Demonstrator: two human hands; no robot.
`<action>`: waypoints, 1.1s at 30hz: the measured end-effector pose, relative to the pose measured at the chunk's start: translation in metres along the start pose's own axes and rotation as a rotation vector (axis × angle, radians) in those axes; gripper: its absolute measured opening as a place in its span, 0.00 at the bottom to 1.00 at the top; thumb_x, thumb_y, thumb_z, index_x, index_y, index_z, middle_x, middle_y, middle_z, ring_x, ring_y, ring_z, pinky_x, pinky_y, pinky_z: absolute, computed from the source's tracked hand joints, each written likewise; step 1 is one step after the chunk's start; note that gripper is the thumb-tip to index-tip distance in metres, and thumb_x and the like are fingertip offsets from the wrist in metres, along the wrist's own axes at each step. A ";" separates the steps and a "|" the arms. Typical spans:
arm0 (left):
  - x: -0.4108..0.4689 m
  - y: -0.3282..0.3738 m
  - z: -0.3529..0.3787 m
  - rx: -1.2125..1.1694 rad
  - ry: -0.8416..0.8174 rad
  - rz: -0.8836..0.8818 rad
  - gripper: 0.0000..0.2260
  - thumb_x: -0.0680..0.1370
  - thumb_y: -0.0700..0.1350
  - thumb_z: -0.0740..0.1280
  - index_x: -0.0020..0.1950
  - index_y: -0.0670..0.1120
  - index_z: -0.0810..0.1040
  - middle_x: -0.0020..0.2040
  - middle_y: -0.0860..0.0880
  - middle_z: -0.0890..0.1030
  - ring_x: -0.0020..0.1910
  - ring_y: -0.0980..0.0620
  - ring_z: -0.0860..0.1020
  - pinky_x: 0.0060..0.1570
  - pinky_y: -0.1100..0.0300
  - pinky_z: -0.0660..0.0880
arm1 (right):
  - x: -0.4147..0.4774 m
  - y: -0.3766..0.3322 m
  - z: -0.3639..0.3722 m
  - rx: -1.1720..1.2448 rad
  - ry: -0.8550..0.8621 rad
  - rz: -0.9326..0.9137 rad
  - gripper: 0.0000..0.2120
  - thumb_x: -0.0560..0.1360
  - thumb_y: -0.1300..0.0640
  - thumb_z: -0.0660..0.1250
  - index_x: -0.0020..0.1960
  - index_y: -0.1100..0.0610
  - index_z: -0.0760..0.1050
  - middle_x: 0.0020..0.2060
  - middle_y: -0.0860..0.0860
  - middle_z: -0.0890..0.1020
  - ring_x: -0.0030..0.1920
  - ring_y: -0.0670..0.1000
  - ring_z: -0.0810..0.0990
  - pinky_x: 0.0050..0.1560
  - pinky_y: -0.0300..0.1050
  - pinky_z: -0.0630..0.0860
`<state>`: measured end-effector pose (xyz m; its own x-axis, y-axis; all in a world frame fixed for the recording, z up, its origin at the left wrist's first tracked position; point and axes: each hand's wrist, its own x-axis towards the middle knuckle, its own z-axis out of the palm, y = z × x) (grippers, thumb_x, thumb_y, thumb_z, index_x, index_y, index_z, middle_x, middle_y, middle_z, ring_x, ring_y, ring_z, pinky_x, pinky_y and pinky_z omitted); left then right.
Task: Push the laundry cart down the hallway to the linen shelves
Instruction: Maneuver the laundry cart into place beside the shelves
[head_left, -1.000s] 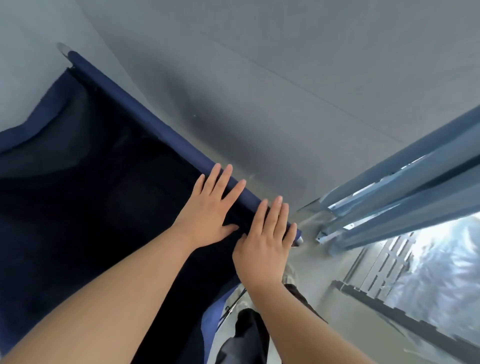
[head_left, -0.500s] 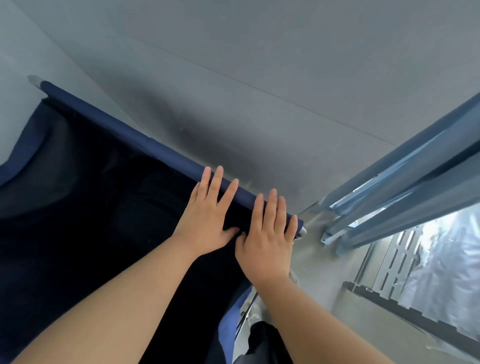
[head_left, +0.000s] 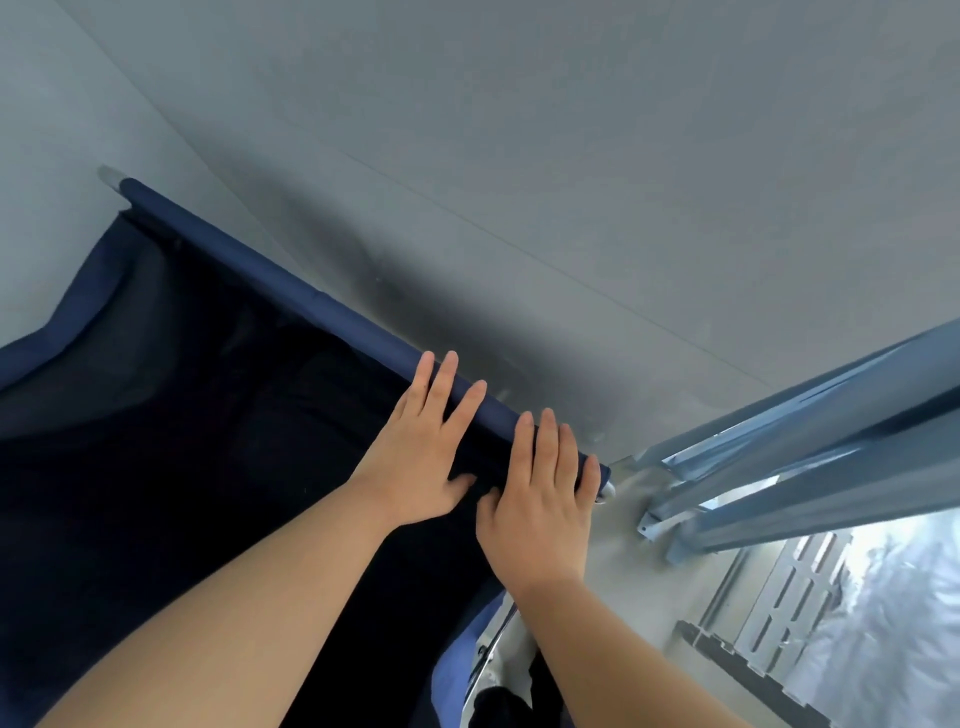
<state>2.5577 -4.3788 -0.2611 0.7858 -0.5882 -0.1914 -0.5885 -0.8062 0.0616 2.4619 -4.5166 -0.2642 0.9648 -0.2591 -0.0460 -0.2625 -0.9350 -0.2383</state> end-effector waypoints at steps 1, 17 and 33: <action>0.001 0.002 0.000 -0.009 -0.001 0.000 0.50 0.68 0.61 0.69 0.79 0.50 0.41 0.79 0.40 0.38 0.76 0.40 0.34 0.70 0.46 0.51 | 0.000 0.003 -0.002 0.003 0.001 -0.009 0.40 0.67 0.52 0.68 0.76 0.60 0.60 0.74 0.59 0.66 0.73 0.60 0.63 0.70 0.62 0.58; 0.006 0.025 -0.001 -0.013 -0.038 0.042 0.47 0.69 0.59 0.68 0.78 0.51 0.41 0.78 0.42 0.35 0.76 0.42 0.32 0.71 0.47 0.47 | -0.011 0.026 -0.012 0.034 -0.076 -0.006 0.40 0.67 0.52 0.68 0.76 0.60 0.60 0.72 0.59 0.68 0.71 0.61 0.66 0.69 0.61 0.58; -0.226 0.105 0.004 -0.136 0.048 -1.081 0.33 0.77 0.60 0.56 0.77 0.44 0.57 0.78 0.39 0.55 0.77 0.39 0.53 0.70 0.39 0.59 | 0.046 0.093 -0.048 -0.256 -0.217 -0.789 0.31 0.73 0.48 0.62 0.71 0.64 0.69 0.75 0.59 0.65 0.73 0.59 0.67 0.67 0.58 0.70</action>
<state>2.3176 -4.3302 -0.2154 0.8833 0.4365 -0.1713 0.4418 -0.8971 -0.0078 2.4805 -4.6272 -0.2419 0.8421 0.5182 -0.1493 0.5164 -0.8547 -0.0536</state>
